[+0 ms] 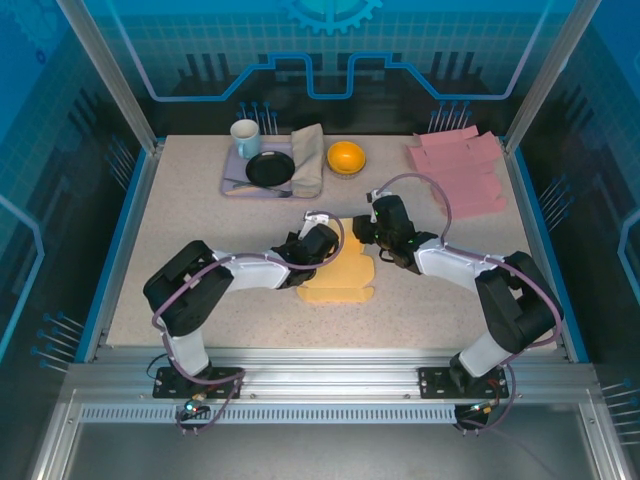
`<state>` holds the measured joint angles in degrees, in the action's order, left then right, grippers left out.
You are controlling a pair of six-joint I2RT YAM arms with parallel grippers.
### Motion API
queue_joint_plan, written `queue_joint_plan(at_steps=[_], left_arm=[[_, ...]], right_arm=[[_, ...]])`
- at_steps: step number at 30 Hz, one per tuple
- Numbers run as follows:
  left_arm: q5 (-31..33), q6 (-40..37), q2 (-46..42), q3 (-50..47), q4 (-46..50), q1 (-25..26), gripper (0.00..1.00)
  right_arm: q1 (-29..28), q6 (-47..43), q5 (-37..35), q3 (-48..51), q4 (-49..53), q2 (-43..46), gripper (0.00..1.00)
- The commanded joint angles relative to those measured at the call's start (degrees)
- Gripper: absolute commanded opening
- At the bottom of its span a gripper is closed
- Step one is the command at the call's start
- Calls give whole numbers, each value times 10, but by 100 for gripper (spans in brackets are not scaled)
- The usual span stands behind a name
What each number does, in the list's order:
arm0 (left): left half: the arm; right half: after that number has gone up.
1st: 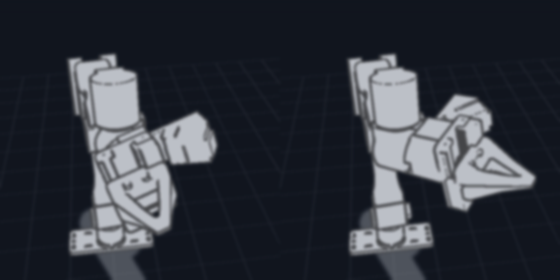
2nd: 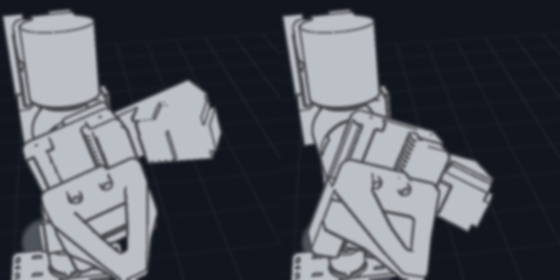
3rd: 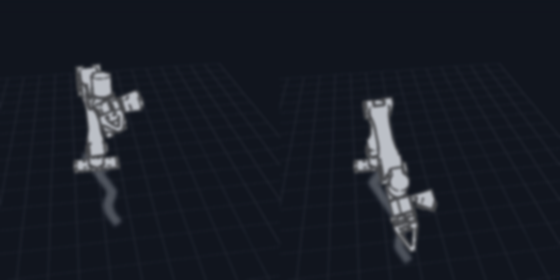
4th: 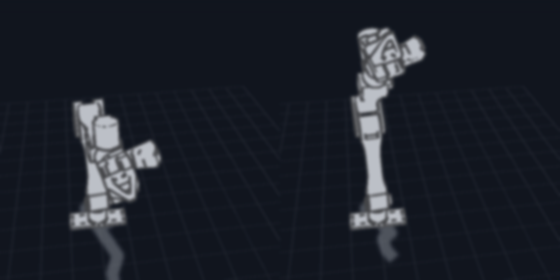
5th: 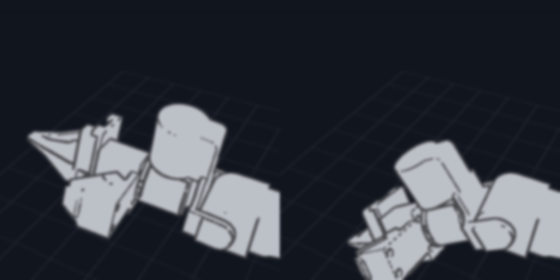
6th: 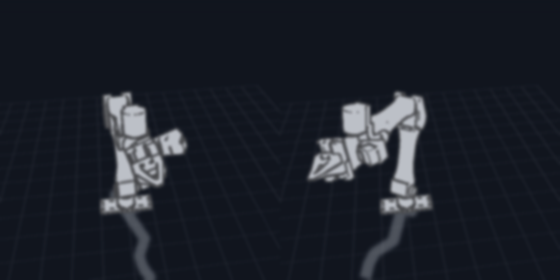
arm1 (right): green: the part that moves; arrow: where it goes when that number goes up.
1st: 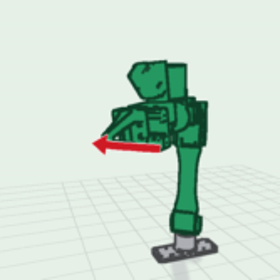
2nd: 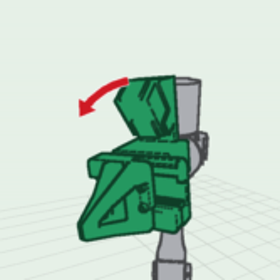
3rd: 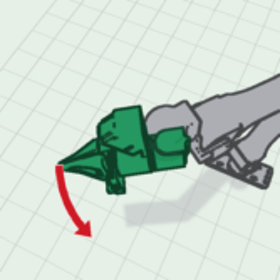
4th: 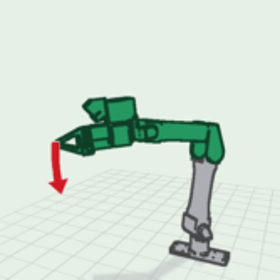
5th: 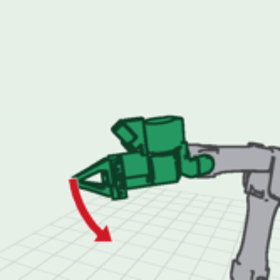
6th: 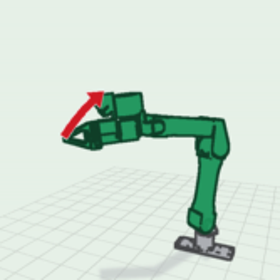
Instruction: Fold the paper box
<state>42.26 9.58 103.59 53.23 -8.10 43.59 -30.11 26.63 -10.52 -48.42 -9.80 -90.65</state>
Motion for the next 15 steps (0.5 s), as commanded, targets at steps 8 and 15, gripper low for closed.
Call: queue_joint_plan(at_steps=[8, 15], left_arm=[[-19, -28, 37, 6, 21, 2, 14], [-132, -8, -2, -14, 15, -41, 36]], right_arm=[[-23, 7, 16, 17, 76, -25, 32], [-24, 5, 16, 14, 83, -24, 32]])
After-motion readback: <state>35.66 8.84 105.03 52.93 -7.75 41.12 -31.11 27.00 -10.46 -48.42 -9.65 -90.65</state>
